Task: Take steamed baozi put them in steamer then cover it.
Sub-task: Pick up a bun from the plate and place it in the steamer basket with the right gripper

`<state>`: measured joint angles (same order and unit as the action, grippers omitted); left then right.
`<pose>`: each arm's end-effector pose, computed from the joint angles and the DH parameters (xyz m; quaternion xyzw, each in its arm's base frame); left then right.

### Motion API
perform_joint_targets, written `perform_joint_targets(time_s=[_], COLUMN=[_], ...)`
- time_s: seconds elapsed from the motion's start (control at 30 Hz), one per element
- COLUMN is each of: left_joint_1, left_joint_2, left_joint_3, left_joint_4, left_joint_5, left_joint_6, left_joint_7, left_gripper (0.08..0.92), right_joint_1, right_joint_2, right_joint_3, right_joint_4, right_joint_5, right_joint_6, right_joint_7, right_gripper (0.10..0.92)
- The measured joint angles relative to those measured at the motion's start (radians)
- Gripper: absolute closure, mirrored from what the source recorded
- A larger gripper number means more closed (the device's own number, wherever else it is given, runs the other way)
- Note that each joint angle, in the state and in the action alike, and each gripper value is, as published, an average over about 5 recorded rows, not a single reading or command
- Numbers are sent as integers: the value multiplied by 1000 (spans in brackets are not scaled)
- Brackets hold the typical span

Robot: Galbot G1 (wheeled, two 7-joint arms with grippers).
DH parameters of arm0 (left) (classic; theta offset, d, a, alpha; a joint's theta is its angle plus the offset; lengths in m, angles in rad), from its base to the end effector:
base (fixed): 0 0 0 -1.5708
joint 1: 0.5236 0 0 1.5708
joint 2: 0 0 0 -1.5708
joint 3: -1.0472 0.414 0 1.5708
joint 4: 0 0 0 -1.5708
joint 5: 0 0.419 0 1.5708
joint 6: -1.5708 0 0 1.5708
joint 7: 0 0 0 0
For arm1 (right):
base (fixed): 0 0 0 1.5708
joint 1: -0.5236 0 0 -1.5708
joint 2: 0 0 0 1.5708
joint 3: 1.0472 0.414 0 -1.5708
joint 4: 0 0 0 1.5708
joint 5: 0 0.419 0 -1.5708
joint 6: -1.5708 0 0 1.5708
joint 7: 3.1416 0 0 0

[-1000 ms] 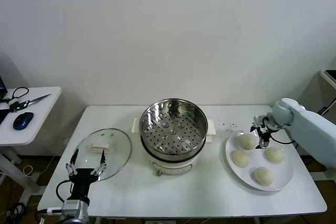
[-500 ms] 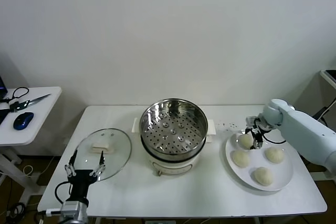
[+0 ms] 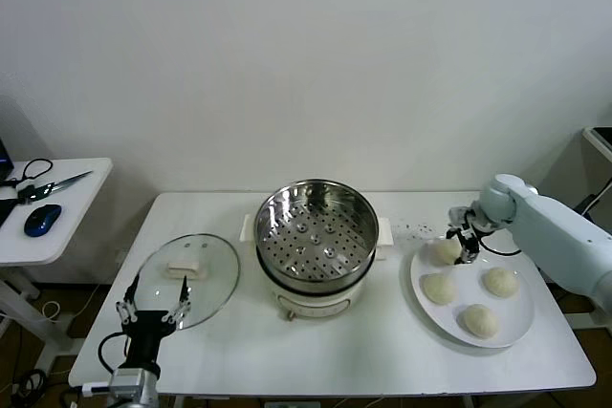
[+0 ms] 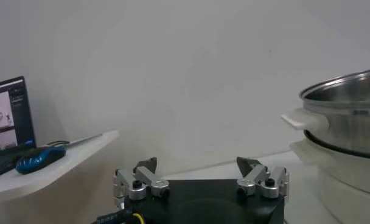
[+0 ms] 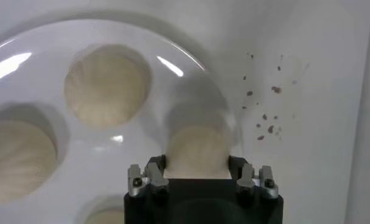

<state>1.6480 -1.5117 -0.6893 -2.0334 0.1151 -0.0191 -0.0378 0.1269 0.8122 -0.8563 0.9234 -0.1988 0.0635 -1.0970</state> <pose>0.1790 0.0751 -0.3930 0.0700 -0.9879 -0.1260 0.0577 0.6790 -0.2205 -0.2157 0.4968 -0.5006 0.6021 0.3743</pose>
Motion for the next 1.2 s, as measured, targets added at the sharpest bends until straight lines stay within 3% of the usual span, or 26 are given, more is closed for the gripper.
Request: perform_joint_targets(time_s=[0.57, 1.2], left_joint_1=[20, 35], left_joint_2=[-2, 6], left_joint_3=[18, 34], left_joint_4=[-7, -17], left_joint_5=[5, 13], left_joint_6=[5, 14], left_joint_7=[-1, 0], left_gripper=[177, 177], right_joint_1=[480, 408], right_joint_2=[181, 484], right_joint_3=[-309, -313], right_joint_4=[167, 161], right_joint_5=[48, -156], right_joint_6=[340, 531], right_joint_7=[-75, -65], right_gripper=[338, 330])
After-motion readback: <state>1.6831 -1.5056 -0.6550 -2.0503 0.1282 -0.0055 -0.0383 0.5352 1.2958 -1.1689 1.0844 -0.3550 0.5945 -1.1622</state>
